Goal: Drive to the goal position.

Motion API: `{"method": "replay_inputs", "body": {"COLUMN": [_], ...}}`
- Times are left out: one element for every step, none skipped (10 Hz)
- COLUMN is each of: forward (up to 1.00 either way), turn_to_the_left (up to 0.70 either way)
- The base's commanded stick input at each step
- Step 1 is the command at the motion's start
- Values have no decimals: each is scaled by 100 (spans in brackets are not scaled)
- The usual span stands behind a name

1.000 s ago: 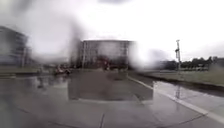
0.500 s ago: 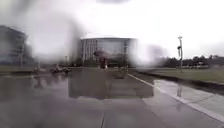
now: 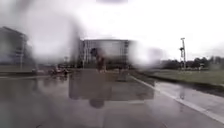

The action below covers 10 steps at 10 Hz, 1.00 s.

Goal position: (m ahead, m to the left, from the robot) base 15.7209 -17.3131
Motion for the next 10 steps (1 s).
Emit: {"method": "replay_inputs", "body": {"forward": [70, 70, 70, 70, 70, 70, 70, 70, 70, 70], "turn_to_the_left": [-11, 0, 0, 0, 0, 0, 0, 0, 0, 0]}}
